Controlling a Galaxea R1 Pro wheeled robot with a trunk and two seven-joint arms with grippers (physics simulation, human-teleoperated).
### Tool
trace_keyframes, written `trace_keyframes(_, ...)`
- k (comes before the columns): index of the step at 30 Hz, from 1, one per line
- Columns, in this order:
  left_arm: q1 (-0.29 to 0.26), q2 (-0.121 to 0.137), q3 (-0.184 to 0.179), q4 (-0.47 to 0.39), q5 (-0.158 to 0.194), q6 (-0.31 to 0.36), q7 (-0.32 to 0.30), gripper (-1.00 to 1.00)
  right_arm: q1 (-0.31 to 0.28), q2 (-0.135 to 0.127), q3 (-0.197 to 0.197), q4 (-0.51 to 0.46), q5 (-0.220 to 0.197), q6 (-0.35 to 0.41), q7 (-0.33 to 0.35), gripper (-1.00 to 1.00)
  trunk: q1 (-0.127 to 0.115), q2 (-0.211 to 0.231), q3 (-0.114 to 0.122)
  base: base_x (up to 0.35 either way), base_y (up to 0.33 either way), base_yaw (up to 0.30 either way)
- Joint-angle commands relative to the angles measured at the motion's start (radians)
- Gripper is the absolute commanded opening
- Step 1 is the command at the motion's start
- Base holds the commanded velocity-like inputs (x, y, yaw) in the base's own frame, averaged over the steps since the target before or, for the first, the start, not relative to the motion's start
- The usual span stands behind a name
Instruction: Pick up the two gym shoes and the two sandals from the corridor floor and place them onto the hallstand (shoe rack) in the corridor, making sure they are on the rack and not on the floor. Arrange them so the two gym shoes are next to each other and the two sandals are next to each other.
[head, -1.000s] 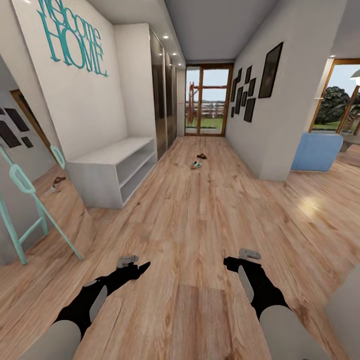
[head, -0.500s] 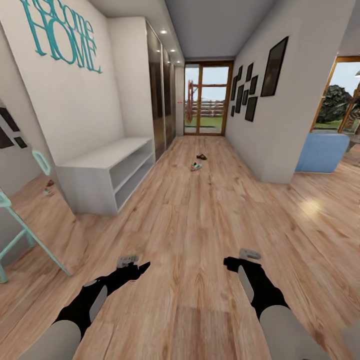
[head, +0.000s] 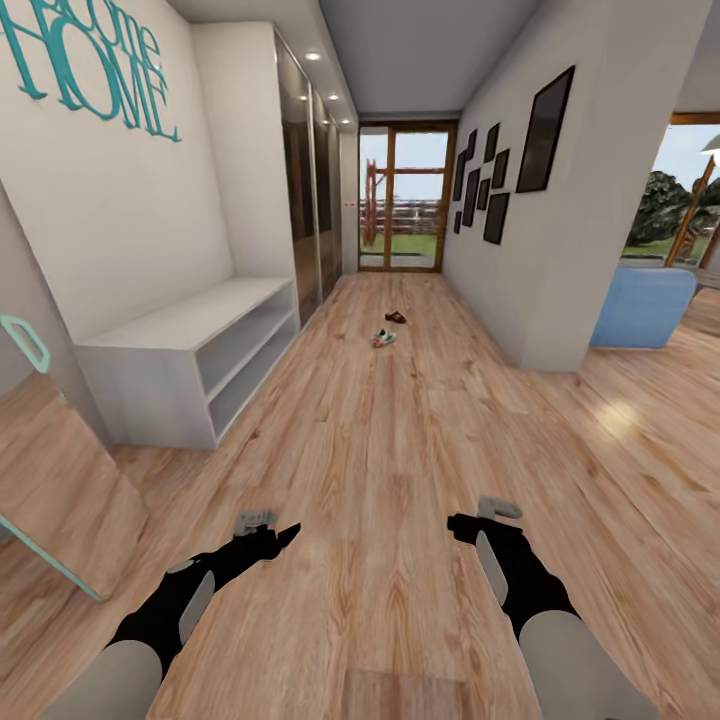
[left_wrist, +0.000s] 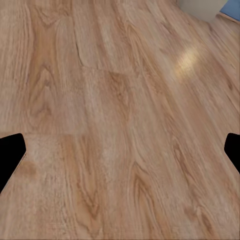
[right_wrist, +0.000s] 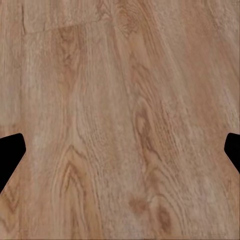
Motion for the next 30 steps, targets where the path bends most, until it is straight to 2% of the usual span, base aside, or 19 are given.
trace_keyframes(1,0.000,0.000,0.002,0.000,0.010,0.009,-0.005,1.00,0.000,0.001,-0.003,-0.002,-0.001,0.005,-0.002,1.00,0.000,0.000,-0.001,0.347,0.000,-0.001)
trace_keyframes(30,0.000,0.001,0.003,0.000,0.011,0.011,-0.007,1.00,-0.001,0.001,-0.003,-0.002,-0.001,0.005,-0.003,1.00,0.000,0.000,-0.001,0.347,0.000,0.000)
